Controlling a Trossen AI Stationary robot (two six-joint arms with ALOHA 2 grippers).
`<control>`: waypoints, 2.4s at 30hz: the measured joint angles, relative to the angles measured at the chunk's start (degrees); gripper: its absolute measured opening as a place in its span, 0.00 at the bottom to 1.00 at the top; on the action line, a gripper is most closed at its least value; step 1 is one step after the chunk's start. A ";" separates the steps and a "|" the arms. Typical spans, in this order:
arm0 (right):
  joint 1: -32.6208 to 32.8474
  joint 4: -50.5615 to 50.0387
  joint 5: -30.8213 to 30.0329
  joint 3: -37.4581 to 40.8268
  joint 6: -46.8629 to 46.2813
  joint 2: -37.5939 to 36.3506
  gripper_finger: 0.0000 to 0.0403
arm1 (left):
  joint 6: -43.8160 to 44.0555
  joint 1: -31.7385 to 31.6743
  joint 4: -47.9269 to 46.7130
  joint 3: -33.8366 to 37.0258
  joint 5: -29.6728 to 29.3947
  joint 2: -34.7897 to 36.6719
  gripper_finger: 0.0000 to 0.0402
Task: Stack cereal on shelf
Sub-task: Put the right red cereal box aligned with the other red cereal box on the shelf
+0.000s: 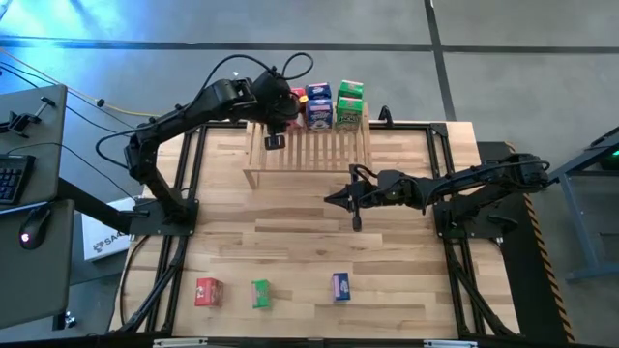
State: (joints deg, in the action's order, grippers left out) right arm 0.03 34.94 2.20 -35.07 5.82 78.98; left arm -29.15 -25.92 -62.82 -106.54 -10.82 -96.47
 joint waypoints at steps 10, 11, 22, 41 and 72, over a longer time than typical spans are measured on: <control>0.00 -0.01 0.05 0.00 -0.90 0.00 0.00 | 0.16 0.06 -0.20 0.00 -0.07 0.00 0.42; 0.00 0.00 0.13 0.00 -0.90 0.00 0.00 | 0.34 0.06 -0.20 0.00 -0.11 0.00 0.44; 0.00 -0.02 0.28 0.00 -0.87 0.00 0.00 | -1.85 0.08 0.14 0.00 -0.29 0.00 0.52; 0.00 0.00 0.72 0.00 -0.85 0.00 0.00 | 0.26 -0.35 3.31 0.24 3.79 7.31 0.45; 0.00 0.07 1.29 0.00 -0.85 0.00 0.00 | 21.05 -3.05 70.46 61.92 0.87 24.14 0.00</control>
State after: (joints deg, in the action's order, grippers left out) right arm 0.03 35.00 3.49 -35.07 4.97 78.98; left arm -8.10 -28.97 7.64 -44.62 -9.96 -72.33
